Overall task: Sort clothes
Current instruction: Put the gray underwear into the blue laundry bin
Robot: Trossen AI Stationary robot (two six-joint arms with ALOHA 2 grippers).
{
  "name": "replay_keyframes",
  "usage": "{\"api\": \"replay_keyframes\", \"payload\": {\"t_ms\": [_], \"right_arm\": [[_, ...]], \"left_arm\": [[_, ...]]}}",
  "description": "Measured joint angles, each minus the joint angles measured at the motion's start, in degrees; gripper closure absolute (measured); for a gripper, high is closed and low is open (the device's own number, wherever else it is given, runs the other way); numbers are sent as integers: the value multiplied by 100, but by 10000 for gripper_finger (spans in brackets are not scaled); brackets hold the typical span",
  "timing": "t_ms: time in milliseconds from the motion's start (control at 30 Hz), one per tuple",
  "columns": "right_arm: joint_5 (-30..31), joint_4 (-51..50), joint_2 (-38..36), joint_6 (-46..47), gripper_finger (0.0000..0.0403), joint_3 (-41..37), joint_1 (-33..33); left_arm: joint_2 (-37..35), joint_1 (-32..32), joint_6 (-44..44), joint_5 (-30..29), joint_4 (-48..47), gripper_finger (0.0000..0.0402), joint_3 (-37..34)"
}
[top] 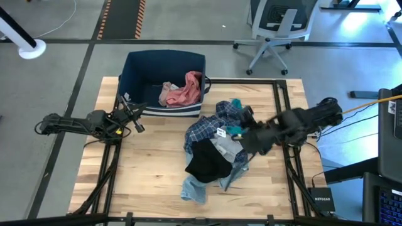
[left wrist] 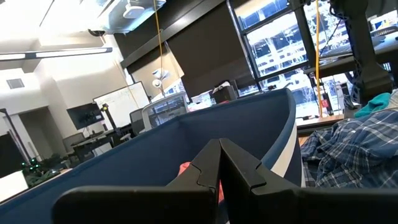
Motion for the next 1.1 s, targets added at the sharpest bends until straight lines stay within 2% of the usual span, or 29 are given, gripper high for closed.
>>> {"api": "replay_keyframes", "payload": {"t_ms": [100, 267, 567, 833, 967, 1100], "right_arm": [[189, 93, -367, 515, 187, -824, 318], [397, 838, -858, 1071, 187, -2240, 723], [449, 2009, -967, 1142, 187, -3964, 1104], [681, 2707, -967, 619, 187, -4454, 1083], [1156, 2727, -967, 505, 187, -4491, 1084], [1346, 2783, -967, 400, 187, -4491, 1082]], "left_arm": [[0, 1, 0, 1, 2, 400, 0], [0, 0, 0, -1, 2, 400, 0], [0, 0, -1, 0, 0, 400, 1], [0, 1, -1, 0, 1, 400, 0], [0, -1, 0, 1, 0, 400, 0], [0, 1, -1, -1, 0, 400, 0]]}}
